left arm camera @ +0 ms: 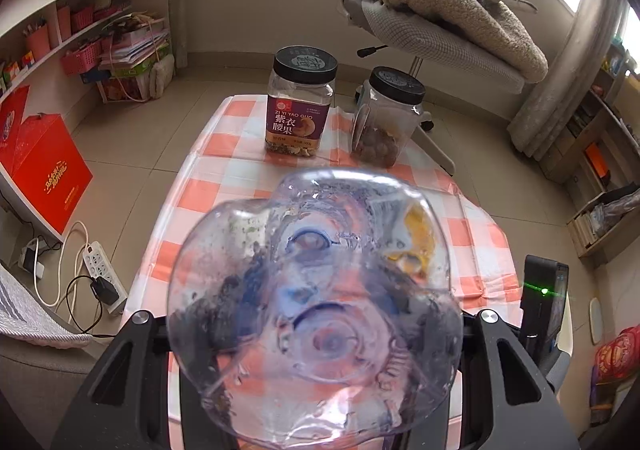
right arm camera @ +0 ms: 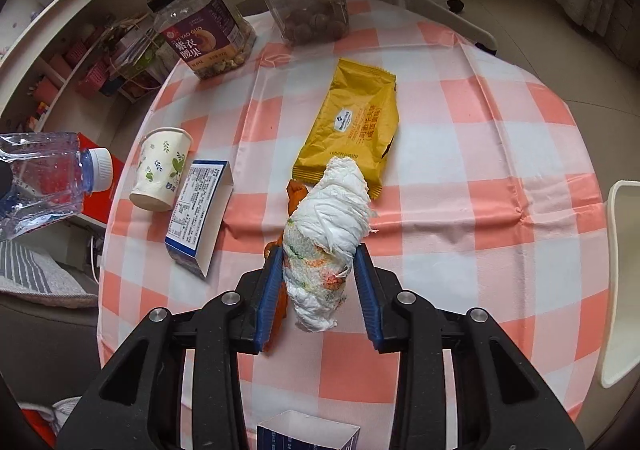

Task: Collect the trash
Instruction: 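Carry the bottle and tissue over the bin and release both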

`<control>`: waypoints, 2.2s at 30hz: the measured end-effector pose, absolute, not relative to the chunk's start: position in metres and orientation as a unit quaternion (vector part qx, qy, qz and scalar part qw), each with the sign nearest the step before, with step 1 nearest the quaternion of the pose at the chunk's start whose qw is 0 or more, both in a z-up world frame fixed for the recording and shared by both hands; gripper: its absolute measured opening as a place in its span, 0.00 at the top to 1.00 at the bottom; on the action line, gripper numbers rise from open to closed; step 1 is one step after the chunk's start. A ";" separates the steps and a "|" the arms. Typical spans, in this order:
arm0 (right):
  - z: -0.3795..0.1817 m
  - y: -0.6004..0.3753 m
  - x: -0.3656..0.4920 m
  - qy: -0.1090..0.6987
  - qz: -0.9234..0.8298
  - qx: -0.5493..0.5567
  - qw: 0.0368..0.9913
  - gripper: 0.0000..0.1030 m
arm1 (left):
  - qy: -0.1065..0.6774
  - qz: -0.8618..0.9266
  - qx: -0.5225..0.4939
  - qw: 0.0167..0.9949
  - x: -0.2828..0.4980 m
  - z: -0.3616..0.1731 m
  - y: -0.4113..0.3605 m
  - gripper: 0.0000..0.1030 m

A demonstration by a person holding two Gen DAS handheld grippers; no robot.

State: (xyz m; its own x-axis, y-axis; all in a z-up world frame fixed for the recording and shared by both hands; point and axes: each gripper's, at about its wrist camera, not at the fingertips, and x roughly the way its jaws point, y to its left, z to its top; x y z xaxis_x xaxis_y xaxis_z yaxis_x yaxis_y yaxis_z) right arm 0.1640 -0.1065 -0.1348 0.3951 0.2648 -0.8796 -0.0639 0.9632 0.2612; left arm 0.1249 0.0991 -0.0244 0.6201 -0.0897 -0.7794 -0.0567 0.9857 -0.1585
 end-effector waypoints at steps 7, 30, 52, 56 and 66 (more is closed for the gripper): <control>-0.083 -0.122 0.150 0.462 0.095 0.084 0.878 0.67 | 0.427 -0.016 -0.074 0.901 0.123 -0.020 0.086 0.54; -0.022 -0.232 0.100 0.360 -0.021 0.068 0.930 0.67 | 0.413 -0.085 -0.032 0.906 0.114 -0.018 -0.008 0.55; -0.002 -0.385 0.056 0.304 -0.185 0.146 0.923 0.30 | 0.423 -0.184 -0.013 0.887 0.118 -0.030 -0.123 0.55; 0.007 -0.408 0.043 0.280 -0.220 0.166 0.920 0.23 | 0.431 -0.214 -0.008 0.877 0.119 -0.029 -0.160 0.55; 0.018 -0.450 0.016 0.249 -0.281 0.186 0.908 0.16 | 0.434 -0.285 0.005 0.855 0.122 -0.025 -0.265 0.55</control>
